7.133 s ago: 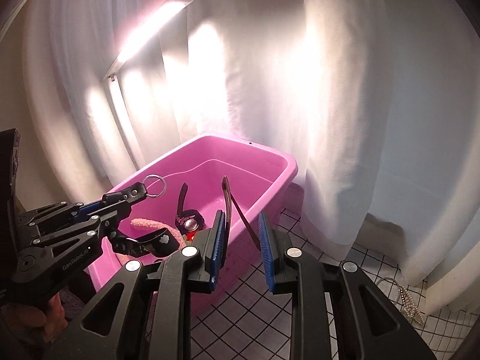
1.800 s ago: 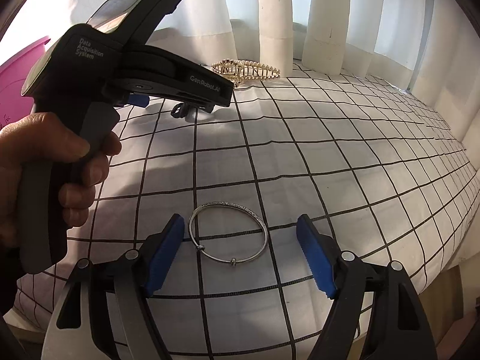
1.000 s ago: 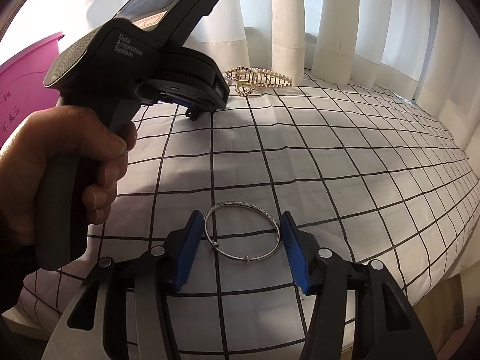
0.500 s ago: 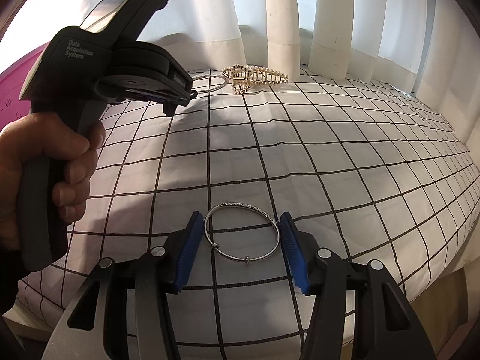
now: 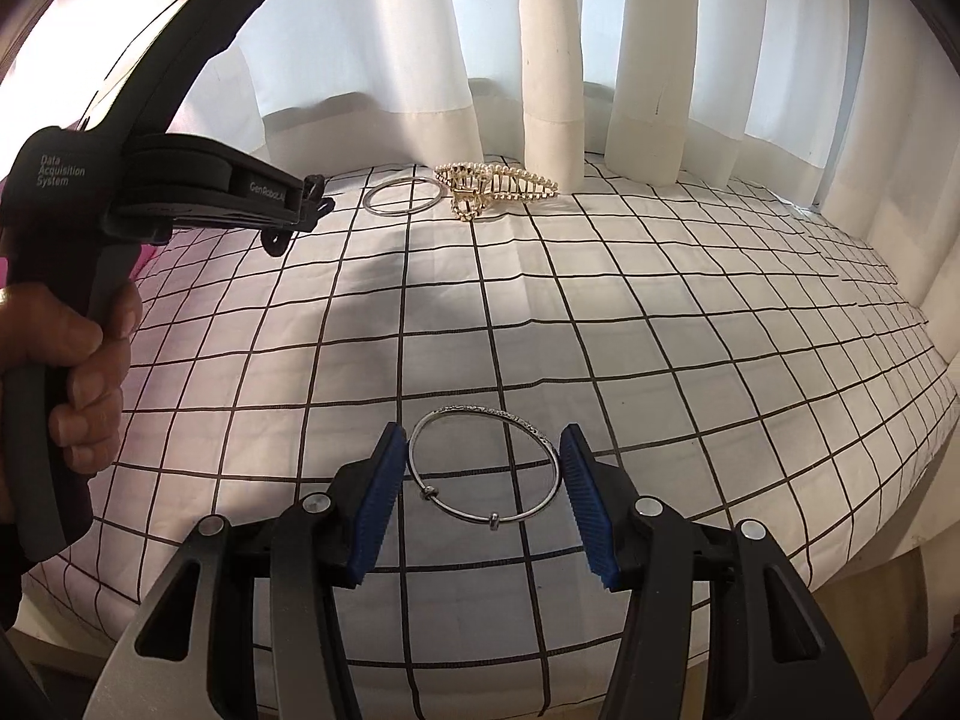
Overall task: Organize jewelry
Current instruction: 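Grasp the black hair tie with left tool while right tool grasps the silver bangle, then carry the black hair tie and silver bangle over the pink tub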
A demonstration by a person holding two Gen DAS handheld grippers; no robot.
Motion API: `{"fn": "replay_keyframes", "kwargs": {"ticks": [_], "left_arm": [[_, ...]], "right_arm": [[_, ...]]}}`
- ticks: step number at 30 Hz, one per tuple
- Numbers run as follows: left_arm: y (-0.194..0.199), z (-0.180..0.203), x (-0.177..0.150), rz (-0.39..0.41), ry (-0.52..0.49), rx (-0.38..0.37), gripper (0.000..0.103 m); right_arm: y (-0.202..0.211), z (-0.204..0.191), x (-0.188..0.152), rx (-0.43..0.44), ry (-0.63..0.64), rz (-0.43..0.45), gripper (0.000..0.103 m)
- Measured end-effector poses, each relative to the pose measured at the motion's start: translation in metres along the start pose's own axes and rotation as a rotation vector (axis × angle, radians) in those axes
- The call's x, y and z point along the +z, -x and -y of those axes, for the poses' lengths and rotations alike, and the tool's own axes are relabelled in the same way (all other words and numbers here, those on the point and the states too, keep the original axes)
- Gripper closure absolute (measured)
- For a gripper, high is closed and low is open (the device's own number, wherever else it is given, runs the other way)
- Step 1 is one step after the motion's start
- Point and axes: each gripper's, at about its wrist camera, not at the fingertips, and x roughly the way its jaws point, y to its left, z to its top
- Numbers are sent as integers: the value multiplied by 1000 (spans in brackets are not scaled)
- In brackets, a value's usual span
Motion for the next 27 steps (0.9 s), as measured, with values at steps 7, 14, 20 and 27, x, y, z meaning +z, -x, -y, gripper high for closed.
{"fn": "replay_keyframes", "kwargs": {"ticks": [7,14,20,27], "left_arm": [[29,-7,-1,24,49,14,90],[66,-14,-1,63,89,41,90],[100,-24,-3,93,133,74,90],[140,-36,-10,141,185,121,90]], "right_arm": [[19,12,17,8,20,24,52],[39,18,36,35,53,66,52],[58,21,51,76,81,100,52],[74,21,68,137,114,139,52]]}}
